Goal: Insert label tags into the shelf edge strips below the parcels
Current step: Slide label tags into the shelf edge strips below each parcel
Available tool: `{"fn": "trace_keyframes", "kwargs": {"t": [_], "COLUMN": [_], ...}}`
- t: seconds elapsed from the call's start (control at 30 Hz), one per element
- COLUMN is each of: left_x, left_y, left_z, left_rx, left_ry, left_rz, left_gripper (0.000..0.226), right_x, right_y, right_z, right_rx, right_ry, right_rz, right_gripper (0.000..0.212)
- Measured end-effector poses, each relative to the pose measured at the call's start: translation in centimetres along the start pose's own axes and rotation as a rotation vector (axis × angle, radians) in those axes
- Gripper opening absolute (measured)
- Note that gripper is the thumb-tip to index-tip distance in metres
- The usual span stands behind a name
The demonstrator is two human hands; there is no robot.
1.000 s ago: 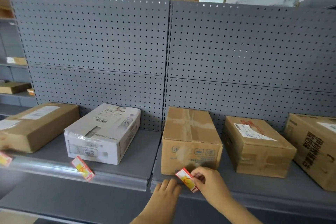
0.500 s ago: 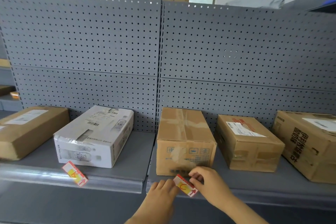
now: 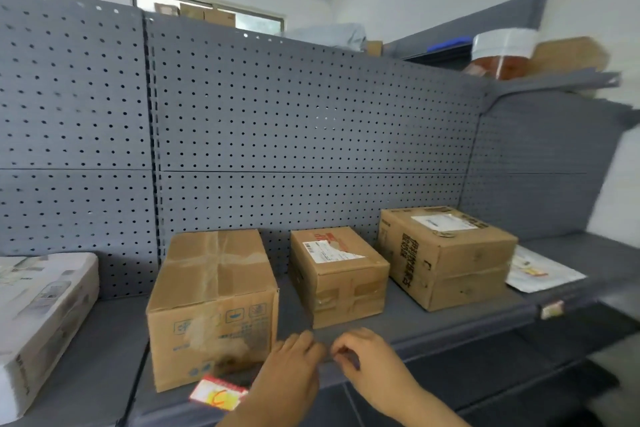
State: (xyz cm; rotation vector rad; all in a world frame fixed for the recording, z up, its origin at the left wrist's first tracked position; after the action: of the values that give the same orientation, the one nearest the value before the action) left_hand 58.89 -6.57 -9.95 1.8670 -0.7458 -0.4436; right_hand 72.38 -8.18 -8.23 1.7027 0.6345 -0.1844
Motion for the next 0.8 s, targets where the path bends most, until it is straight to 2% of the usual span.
{"fn": "trace_keyframes", "kwargs": {"t": [0.23, 0.43, 0.63, 0.73, 0.8], "left_x": [10.0, 20.6, 28.5, 30.9, 32.1], "left_y": [-3.2, -5.8, -8.5, -9.9, -11.2], "left_z": [-9.2, -17.5, -23.1, -26.3, -28.5], "left_rx": [-0.049, -0.079, -0.121, -0.157, -0.187], "left_ry": [-0.121, -0.199, -0.255, -0.27, -0.276], "left_rz": [0.124, 0.243, 0.307, 0.281, 0.283], "left_gripper": [0.032, 0.016, 0.027, 0.027, 0.026], "right_x": [10.8, 20.6, 28.9, 32.3, 34.3], "right_y": [8.6, 16.8, 20.5, 21.7, 22.2], "right_z": [6.7, 13.0, 17.2, 17.0, 16.5], "right_rx": [0.05, 0.13, 0.163, 0.113, 0.056], "right_ry": [-0.201, -0.374, -0.541, -0.55, -0.45], "right_rz": [0.025, 0.056, 0.022, 0.07, 0.224], "right_gripper": [0.015, 0.019, 0.014, 0.018, 0.023]}}
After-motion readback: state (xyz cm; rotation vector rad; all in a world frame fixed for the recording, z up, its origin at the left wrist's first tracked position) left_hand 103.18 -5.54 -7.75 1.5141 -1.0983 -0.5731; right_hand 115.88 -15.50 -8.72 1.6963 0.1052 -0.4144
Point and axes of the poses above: each hand's wrist, its own z-axis away from the middle knuckle, its own y-axis out of the back of the hand, x = y × z, the point moved 5 cm from there along -z, towards the middle knuckle, and after that the axes turned 2 degrees about -z, right-handed, at the moved point
